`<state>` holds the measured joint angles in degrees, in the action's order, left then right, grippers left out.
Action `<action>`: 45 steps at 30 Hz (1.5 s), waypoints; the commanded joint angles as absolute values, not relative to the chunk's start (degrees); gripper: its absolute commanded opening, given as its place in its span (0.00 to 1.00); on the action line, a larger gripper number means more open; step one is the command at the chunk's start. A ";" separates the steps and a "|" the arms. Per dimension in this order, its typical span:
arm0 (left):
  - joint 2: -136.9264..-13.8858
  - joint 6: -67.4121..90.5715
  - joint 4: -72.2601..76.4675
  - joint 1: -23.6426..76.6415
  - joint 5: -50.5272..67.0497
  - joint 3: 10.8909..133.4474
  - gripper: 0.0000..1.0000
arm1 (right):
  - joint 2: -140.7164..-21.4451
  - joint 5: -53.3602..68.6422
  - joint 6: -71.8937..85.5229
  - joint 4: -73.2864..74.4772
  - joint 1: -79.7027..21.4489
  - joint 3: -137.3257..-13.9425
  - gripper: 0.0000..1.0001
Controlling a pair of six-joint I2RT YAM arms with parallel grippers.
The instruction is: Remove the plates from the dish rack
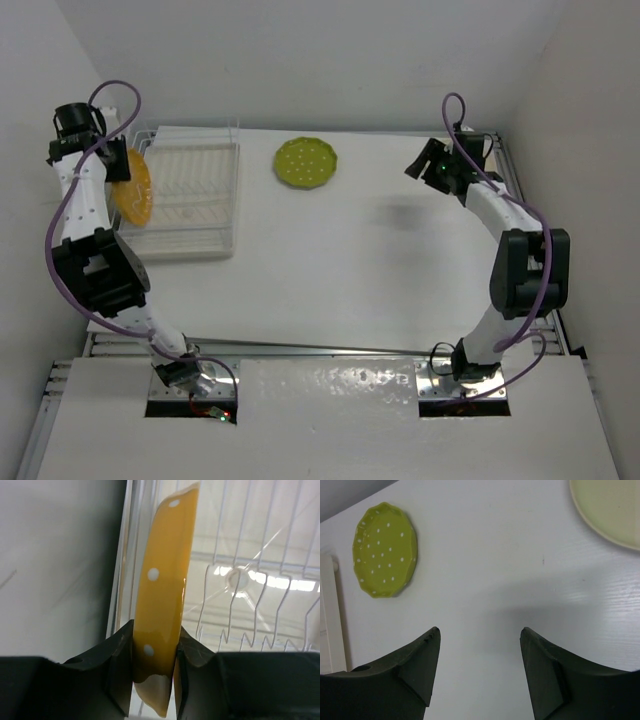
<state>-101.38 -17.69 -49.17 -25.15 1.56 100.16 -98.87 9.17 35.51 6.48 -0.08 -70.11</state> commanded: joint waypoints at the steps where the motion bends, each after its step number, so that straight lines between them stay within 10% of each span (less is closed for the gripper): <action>1: -93.43 -13.80 -36.82 -24.70 7.99 110.74 0.00 | -96.51 8.96 33.84 4.75 -1.58 -70.40 0.64; 16: -90.96 -25.31 -25.76 -23.20 -1.50 93.34 0.00 | -95.01 8.88 33.31 1.41 -1.67 -68.20 0.64; 45: -95.54 -24.16 -29.27 -22.76 0.35 105.83 0.00 | -95.36 9.05 32.25 2.02 -1.67 -69.79 0.65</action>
